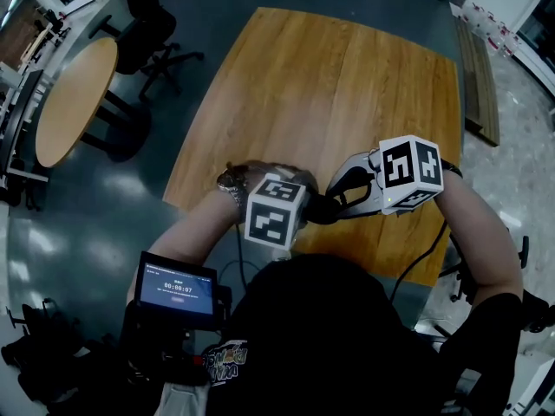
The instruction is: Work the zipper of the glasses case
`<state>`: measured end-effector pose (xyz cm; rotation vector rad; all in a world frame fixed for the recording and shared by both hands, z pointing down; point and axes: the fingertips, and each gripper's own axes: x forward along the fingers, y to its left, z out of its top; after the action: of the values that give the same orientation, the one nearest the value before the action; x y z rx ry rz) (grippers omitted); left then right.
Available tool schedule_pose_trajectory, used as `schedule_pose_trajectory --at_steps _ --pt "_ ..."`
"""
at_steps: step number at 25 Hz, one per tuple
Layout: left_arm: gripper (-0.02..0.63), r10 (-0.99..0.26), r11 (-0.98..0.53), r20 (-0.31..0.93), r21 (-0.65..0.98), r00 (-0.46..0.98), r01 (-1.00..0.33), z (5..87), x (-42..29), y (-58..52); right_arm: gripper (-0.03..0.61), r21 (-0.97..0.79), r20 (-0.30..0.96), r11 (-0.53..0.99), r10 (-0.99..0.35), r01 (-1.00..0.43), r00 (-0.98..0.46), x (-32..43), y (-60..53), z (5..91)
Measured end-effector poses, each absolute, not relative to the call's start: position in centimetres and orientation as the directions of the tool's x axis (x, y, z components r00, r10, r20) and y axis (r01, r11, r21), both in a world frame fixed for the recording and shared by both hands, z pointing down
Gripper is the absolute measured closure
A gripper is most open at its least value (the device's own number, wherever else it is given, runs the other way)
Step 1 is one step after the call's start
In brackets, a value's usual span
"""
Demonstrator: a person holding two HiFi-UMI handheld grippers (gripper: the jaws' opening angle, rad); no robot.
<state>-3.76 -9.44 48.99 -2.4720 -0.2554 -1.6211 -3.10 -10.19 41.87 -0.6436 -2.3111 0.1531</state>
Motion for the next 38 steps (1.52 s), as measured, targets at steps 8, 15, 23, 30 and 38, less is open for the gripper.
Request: schedule_pose_trajectory --at_steps 8,15,23,30,38 --pt "0.350 0.029 -0.969 0.917 -0.072 0.398 0.236 49.9 -4.1 -9.5 0.545 -0.241 0.607 0.873 0.477 0.424 -0.635 -2.7 -10.0 41.4" --pt "0.350 0.036 -0.971 0.910 -0.065 0.414 0.228 49.7 -4.1 -9.8 0.559 -0.244 0.627 0.862 0.489 0.444 -0.606 -2.3 -9.3 42.2" --pt "0.351 0.271 -0.962 0.735 0.237 0.621 0.138 48.4 -3.2 -7.8 0.569 -0.131 0.593 0.887 0.428 0.442 -0.682 -3.0 -9.4 40.3" --pt "0.353 0.406 -0.838 0.401 0.521 0.821 0.161 44.8 -1.9 -6.4 0.572 0.101 0.596 0.904 0.279 0.415 -0.753 -3.3 -10.4 37.9" --pt "0.354 0.386 -0.745 0.128 0.627 0.913 0.227 42.1 -2.2 -7.2 0.572 0.385 0.634 0.846 0.048 0.369 -0.772 -2.5 -11.2 36.5"
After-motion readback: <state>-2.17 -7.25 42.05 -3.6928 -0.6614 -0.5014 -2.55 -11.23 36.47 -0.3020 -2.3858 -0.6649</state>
